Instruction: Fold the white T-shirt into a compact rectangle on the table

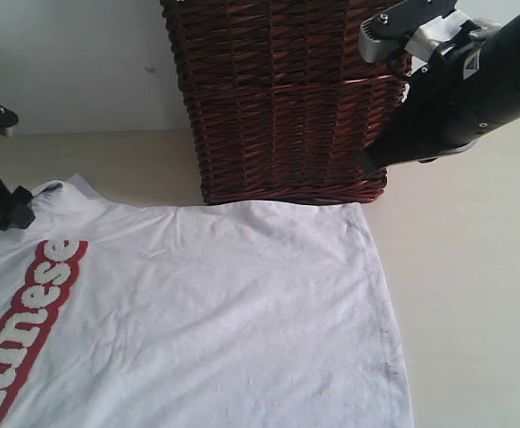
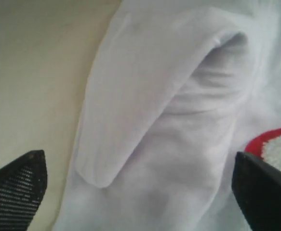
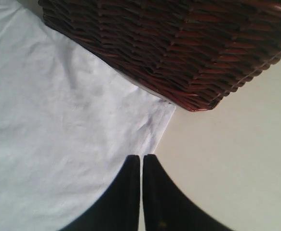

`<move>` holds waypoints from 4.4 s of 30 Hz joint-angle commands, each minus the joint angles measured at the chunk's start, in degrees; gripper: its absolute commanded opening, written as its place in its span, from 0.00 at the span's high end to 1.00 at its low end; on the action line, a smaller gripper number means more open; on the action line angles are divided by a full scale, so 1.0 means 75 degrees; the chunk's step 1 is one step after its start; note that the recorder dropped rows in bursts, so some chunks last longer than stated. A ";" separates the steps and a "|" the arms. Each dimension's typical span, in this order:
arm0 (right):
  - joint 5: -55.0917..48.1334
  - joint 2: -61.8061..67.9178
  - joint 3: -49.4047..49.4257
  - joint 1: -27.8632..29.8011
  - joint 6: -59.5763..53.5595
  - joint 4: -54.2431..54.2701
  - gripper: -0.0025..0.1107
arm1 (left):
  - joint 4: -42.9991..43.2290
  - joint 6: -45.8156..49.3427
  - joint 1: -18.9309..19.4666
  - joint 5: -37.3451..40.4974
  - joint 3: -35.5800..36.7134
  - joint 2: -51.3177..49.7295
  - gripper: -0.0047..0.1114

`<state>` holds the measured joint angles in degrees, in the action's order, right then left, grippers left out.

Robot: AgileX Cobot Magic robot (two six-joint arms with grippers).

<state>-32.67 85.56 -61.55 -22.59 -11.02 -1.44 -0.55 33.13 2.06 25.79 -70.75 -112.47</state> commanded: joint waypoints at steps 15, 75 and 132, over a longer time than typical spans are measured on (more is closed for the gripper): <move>0.0133 -0.0001 0.0013 -0.0001 -0.0045 0.0129 0.94 | 0.0334 -0.1517 -0.0330 -0.0362 -0.0064 0.0050 0.07; 0.0121 0.0165 0.0013 -0.0001 -0.0059 0.0192 0.94 | 0.0139 -0.0097 -0.0178 -0.5775 -0.0070 -0.1534 0.79; -0.0078 0.0165 0.0013 -0.0001 -0.0043 0.0192 0.94 | -0.0424 -0.2187 0.0469 -0.1572 -0.1876 -0.2803 0.96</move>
<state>-33.27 86.83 -61.55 -22.59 -11.02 0.00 -3.58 17.09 3.80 9.02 -85.04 -132.56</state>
